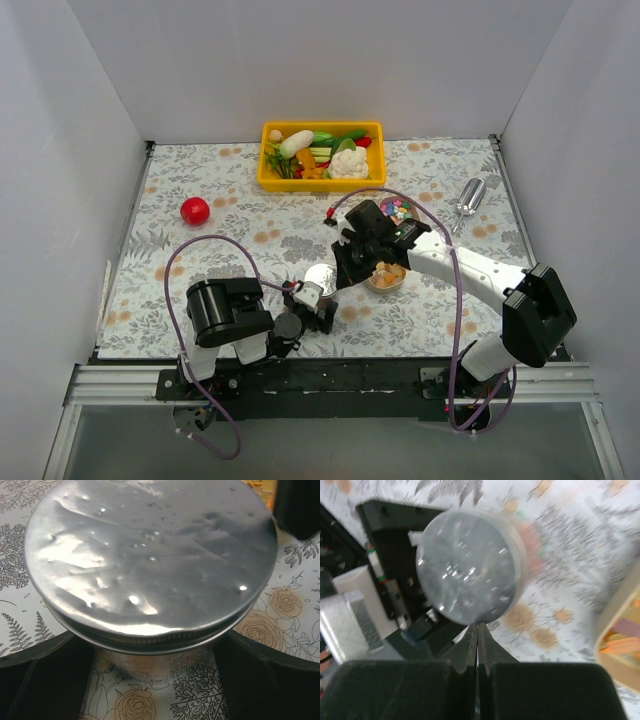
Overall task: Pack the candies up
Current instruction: Screw the bottle lid onto the packing bottle.
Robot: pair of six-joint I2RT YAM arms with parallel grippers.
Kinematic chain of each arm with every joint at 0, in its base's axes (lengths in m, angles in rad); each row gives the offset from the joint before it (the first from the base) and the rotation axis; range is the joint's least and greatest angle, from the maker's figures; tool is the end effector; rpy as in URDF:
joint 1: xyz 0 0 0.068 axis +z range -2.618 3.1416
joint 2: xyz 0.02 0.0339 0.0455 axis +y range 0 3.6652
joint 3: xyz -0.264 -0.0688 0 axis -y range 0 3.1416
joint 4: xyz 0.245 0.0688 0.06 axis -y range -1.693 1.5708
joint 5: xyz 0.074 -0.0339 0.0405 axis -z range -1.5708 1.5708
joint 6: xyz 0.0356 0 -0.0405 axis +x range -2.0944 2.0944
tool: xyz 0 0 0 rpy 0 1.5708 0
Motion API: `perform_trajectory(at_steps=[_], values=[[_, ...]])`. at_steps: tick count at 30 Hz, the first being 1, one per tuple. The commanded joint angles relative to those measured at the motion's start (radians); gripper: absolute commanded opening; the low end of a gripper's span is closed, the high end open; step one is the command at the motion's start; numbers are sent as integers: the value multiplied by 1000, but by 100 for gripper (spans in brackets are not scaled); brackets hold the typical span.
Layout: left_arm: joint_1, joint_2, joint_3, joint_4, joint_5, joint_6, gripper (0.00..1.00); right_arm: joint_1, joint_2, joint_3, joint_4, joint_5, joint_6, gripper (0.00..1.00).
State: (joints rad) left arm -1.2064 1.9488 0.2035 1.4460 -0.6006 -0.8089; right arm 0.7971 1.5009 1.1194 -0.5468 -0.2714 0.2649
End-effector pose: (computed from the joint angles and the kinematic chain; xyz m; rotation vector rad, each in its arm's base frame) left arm 0.1018 -0.2103 0.0767 -0.0493 1.9027 -0.8511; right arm 0.2141 0.2328 0.2546 -0.8042 2.4977 0.7503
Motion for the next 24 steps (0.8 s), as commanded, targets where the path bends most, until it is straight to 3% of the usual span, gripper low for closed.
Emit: perform_trajectory(at_steps=[1, 6, 12, 15, 18, 20, 21, 22, 24], values=[[1, 110, -39, 44, 107, -79, 82, 63, -24, -32, -119, -54, 65, 1], [-7, 69, -52, 40, 94, -69, 98, 44, -59, -4, -151, 44, 103, 5], [-45, -49, -85, -5, 42, -7, 98, -13, -108, 48, -203, 98, 96, 21], [-73, -190, -111, -113, -7, -6, 98, -42, -129, 59, -220, 112, 83, 32], [-93, -457, -127, -356, -34, -85, 98, -74, -149, 59, -223, 121, 80, 42], [-93, -698, -112, -630, -2, -131, 98, -99, -163, 59, -219, 118, 79, 48], [-93, -770, -98, -724, 2, -182, 98, -107, -166, 57, -214, 117, 79, 50], [-93, -830, -51, -919, -2, -212, 98, -117, -171, 59, -206, 113, 79, 52], [-84, -994, 2, -1102, -36, -367, 98, -128, -173, 66, -203, 118, 77, 56]])
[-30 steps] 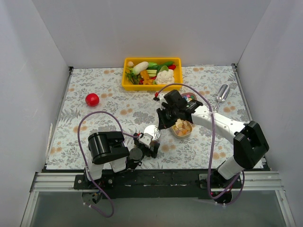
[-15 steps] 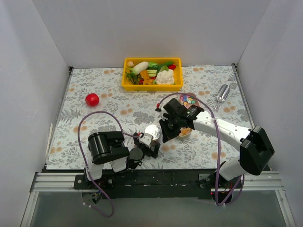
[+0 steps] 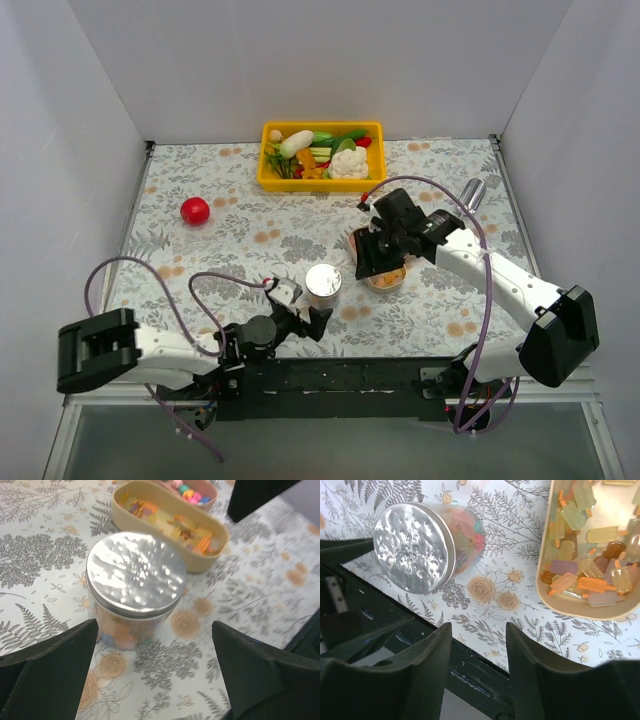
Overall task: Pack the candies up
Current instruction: Screw the bottle lid onto the packing bottle, then reset both arms
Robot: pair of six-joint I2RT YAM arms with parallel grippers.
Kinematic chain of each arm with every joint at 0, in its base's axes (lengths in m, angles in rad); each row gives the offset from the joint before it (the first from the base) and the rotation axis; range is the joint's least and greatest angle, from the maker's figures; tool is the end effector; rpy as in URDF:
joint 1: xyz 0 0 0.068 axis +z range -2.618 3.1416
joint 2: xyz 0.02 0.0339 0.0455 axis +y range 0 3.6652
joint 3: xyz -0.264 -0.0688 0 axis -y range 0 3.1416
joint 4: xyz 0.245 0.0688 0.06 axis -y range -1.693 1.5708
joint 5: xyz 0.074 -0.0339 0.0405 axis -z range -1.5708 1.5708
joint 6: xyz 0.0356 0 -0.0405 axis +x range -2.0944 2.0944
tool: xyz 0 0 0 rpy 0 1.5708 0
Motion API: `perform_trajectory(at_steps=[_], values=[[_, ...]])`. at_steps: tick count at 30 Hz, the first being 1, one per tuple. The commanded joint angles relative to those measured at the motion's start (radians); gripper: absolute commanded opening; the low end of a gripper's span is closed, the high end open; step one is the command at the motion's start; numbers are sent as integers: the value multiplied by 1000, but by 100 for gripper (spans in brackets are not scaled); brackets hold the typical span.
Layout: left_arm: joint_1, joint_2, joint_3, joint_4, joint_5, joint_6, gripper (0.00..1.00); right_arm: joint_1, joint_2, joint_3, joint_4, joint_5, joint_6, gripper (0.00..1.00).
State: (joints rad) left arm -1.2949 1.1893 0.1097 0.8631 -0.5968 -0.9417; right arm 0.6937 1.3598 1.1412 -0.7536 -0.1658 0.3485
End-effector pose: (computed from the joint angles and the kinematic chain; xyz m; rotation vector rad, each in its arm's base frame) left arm 0.0713 -0.1785 0.1486 -0.1238 1.8781 -1.0754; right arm 0.2103 0.1825 0.2869 -0.5201 2.5892 0.5958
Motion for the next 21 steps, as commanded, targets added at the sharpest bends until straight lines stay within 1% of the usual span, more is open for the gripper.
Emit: perform_trajectory(at_steps=[1, 3, 4, 5, 6, 7, 8, 9, 10, 11, 12, 13, 14, 16, 18, 19, 21], values=[[11, -278, 155, -677, -35, -250, 98, -31, -33, 54, 5, 32, -5, 58], [14, -348, 246, -848, -50, -307, 98, -43, -33, 61, 7, 46, -2, 61], [16, -361, 286, -989, -44, -336, 98, -58, -30, 69, 8, 49, 0, 61], [17, -367, 365, -1037, -35, -338, 98, -68, -30, 71, 14, 48, 1, 61], [17, -355, 401, -1118, -29, -330, 98, -77, -30, 74, 17, 48, 1, 61], [19, -343, 447, -1159, -28, -339, 98, -100, -24, 81, 14, 52, 4, 61], [19, -320, 523, -1190, -35, -335, 98, -114, -19, 87, 10, 52, 6, 61], [19, -294, 577, -1260, -53, -339, 98, -129, -7, 95, 2, 54, 13, 61], [19, -228, 623, -1297, -85, -350, 98, -160, -2, 100, -6, 54, 17, 61], [19, -194, 716, -1328, -98, -345, 98, -177, 1, 110, -12, 54, 15, 61], [19, -159, 758, -1390, -106, -345, 98, -207, 2, 115, -13, 57, 18, 61], [20, -84, 792, -1418, -130, -345, 98, -221, 2, 120, -13, 60, 18, 61], [20, -53, 850, -1440, -168, -348, 98, -238, -1, 120, -4, 57, 17, 61], [35, 15, 880, -1464, -195, -344, 98, -278, -4, 120, -4, 48, 9, 61], [52, 33, 887, -1419, -160, -300, 98, -310, -4, 118, -7, 48, 3, 61], [78, 33, 886, -1397, -135, -283, 98, -321, -7, 118, -12, 51, 1, 61], [114, 9, 871, -1321, -51, -235, 98, -348, -17, 108, -12, 52, -2, 60]])
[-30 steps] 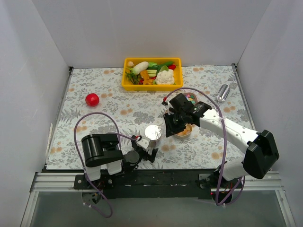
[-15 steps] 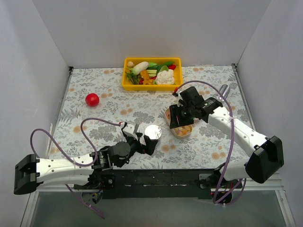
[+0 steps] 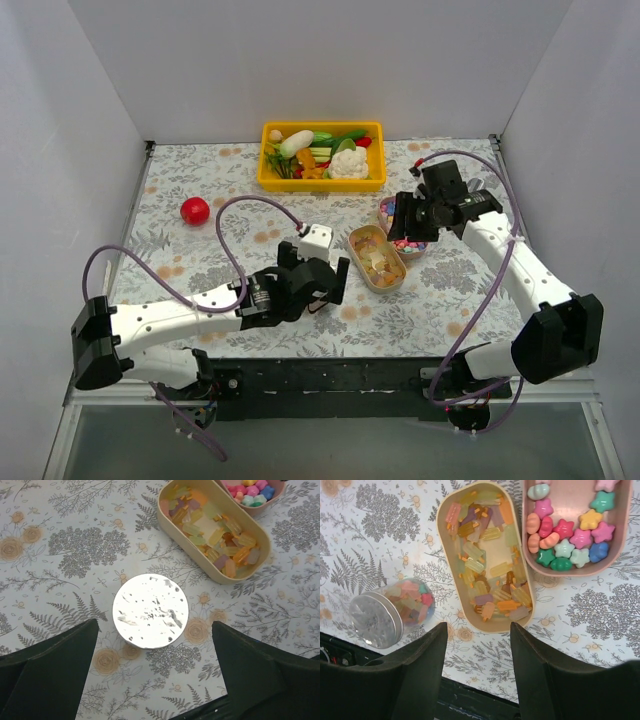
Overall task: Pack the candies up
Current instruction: Reset both arms
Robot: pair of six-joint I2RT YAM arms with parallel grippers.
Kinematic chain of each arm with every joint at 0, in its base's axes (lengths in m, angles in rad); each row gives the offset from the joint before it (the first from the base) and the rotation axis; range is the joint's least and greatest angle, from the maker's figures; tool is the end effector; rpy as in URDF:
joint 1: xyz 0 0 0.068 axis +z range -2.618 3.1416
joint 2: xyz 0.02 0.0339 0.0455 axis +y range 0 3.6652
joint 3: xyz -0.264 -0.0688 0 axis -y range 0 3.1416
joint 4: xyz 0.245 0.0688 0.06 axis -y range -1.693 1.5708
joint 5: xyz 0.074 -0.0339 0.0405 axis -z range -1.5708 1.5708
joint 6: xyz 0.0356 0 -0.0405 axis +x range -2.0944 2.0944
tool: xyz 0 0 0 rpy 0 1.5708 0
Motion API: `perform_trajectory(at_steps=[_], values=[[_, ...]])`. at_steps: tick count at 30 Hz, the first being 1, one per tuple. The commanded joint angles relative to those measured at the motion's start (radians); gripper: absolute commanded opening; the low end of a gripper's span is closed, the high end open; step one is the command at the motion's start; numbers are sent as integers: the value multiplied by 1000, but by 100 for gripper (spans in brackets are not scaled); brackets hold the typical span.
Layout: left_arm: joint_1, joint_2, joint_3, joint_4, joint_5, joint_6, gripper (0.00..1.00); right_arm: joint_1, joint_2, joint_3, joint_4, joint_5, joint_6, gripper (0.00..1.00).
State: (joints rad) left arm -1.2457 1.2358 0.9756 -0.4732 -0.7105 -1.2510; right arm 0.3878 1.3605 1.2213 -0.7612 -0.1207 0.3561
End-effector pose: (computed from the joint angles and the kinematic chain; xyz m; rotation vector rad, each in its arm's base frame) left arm 0.1052 -0.2394 0.2902 -0.3598 2.1439 -0.6531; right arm 0.2611 0.1113 0.3114 -0.0930 2.5196 0.4610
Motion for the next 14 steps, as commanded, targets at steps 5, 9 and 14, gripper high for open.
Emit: perform_trajectory(at_steps=[5, 9, 14], values=[[193, -102, -25, 111, 216, 131, 98, -92, -37, 4, -1, 3, -14, 60], [204, -92, -26, 130, 226, 148, 98, -118, -46, -8, 3, 1, -12, 60], [207, -87, -25, 165, 194, 156, 98, -139, -49, -31, 8, 24, 1, 60]])
